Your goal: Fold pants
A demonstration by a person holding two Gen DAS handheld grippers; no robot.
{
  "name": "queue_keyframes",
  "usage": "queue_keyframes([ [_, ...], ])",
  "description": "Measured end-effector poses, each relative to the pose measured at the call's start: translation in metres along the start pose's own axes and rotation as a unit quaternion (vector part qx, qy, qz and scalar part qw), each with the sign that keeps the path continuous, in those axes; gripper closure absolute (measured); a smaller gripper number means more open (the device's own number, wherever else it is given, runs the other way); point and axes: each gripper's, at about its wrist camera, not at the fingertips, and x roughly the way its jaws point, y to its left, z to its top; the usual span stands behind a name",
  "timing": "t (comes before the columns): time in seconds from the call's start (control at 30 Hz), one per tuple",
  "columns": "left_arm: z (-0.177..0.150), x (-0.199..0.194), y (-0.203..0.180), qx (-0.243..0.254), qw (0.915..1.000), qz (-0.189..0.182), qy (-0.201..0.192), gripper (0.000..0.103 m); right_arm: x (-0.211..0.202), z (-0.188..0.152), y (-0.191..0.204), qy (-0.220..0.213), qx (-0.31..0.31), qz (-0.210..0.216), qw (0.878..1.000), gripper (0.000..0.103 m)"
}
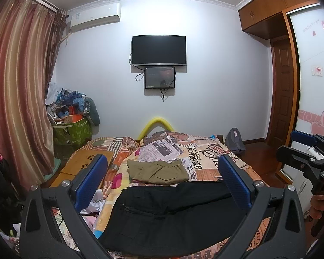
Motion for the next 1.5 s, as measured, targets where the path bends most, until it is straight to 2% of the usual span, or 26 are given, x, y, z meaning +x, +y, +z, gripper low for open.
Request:
queue_keyframes([
  [1.5,-0.0042,0.0051,-0.0007,-0.001,0.9999,-0.013,0.001,0.000,0.0003,0.0005,-0.0053,-0.001,0.007,-0.004,1.000,0.000],
])
